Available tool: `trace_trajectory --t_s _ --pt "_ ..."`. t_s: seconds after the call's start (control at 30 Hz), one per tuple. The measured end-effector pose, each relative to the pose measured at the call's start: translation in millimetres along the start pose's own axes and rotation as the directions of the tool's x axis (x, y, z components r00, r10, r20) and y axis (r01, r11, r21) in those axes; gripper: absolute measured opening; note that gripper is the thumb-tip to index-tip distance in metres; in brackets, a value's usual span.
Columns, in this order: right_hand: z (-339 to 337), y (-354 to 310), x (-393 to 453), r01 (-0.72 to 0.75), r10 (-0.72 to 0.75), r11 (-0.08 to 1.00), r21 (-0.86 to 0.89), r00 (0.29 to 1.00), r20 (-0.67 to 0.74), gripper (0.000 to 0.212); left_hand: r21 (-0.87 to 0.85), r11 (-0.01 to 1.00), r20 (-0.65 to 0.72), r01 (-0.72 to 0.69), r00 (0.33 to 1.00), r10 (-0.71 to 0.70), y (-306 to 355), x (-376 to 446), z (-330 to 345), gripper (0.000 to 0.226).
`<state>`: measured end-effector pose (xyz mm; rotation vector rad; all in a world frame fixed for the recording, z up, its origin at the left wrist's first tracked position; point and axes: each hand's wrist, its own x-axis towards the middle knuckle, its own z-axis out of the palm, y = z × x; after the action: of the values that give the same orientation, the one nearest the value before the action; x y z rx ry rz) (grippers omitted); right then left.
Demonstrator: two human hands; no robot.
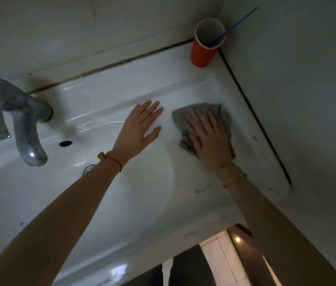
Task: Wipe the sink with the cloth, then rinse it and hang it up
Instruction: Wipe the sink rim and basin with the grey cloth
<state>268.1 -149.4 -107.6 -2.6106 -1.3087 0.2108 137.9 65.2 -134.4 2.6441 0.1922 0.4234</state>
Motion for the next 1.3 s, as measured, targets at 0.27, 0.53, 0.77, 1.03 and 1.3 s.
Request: trace_trajectory --t_s 0.27,0.53,0.77,1.03,1.3 --pt "7.4 -25.7 -48.6 0.136 -0.135 0.991 -0.004 0.990 0.047 0.055 0.007 1.000 0.009 -0.011 1.000 0.011 -0.6 0.9 1.1 0.052" --pt "-5.9 -2.5 3.0 -0.117 0.118 0.993 0.030 0.992 -0.046 0.056 0.011 1.000 0.021 -0.007 1.000 0.006 1.2 0.5 -0.8 0.052" --pt "-5.3 -20.0 -56.9 0.050 -0.067 0.967 0.250 0.996 0.060 0.051 0.050 0.999 0.074 0.002 0.997 -0.005 16.0 -0.3 -1.6 0.052" --pt "-80.7 43.2 -90.7 -0.155 0.171 0.985 0.079 0.947 -0.273 0.048 0.034 0.988 0.193 -0.153 0.971 0.143 65.9 9.0 22.2 0.056" --pt "-64.2 71.4 -132.5 -0.189 0.182 0.979 -0.076 0.980 -0.084 0.054 0.057 0.990 0.229 -0.125 0.967 0.109 73.3 7.6 33.1 0.059"
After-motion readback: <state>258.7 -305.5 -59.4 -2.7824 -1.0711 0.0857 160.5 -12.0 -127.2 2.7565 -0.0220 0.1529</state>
